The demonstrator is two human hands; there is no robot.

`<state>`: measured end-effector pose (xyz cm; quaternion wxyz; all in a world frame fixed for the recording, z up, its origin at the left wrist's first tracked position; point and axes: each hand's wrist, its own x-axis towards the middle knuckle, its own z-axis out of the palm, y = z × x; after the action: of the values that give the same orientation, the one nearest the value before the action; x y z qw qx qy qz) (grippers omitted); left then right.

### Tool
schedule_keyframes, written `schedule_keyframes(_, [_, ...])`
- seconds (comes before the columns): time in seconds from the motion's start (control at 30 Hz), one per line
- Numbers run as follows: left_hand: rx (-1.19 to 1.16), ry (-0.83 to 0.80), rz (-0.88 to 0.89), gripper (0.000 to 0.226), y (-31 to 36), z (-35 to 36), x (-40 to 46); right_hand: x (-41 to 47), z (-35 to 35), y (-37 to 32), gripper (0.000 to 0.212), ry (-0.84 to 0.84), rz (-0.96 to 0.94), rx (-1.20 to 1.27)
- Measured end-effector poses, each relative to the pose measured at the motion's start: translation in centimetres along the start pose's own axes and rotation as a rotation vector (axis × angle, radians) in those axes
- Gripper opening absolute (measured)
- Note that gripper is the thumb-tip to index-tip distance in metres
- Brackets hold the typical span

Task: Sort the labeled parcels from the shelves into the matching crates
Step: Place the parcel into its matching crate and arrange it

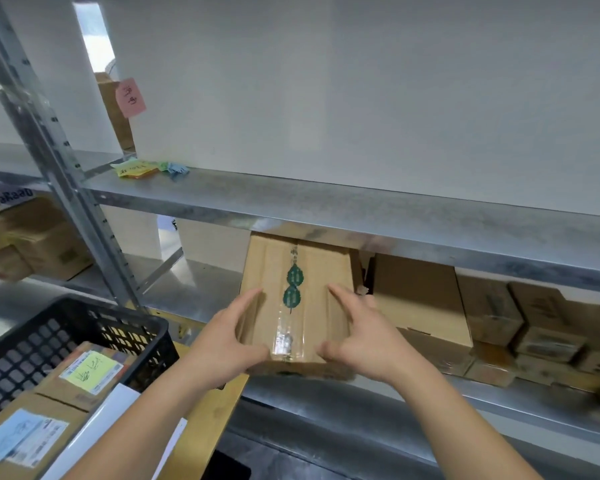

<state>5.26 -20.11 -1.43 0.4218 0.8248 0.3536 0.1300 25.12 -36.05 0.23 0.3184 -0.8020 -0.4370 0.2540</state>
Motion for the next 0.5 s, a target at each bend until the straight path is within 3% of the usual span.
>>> schedule_keyframes(0.13, [0.038, 0.096, 0.024, 0.031, -2.3, -2.1, -2.1, -1.2, 2.8, -2.1, 0.063, 0.097, -0.020, 0.032])
schedule_keyframes(0.23, [0.087, 0.160, -0.013, 0.018, -3.4, -4.0, -4.0, -1.9, 5.1, -4.1, 0.050, 0.105, -0.028, 0.069])
schedule_keyframes(0.3, [0.056, 0.124, -0.059, 0.034, -4.7, -5.7, -5.6, -2.3, 6.4, -5.5, 0.061, 0.070, -0.039, 0.080])
schedule_keyframes(0.43, [0.070, 0.072, -0.131, 0.131, -7.0, -8.8, -8.7, -2.9, 9.2, -8.7, 0.132, -0.054, -0.056, 0.038])
schedule_keyframes(0.5, [0.095, 0.114, -0.185, 0.156, -7.7, -10.0, -10.1, -3.0, 10.4, -10.0, 0.145, -0.041, -0.068, 0.046])
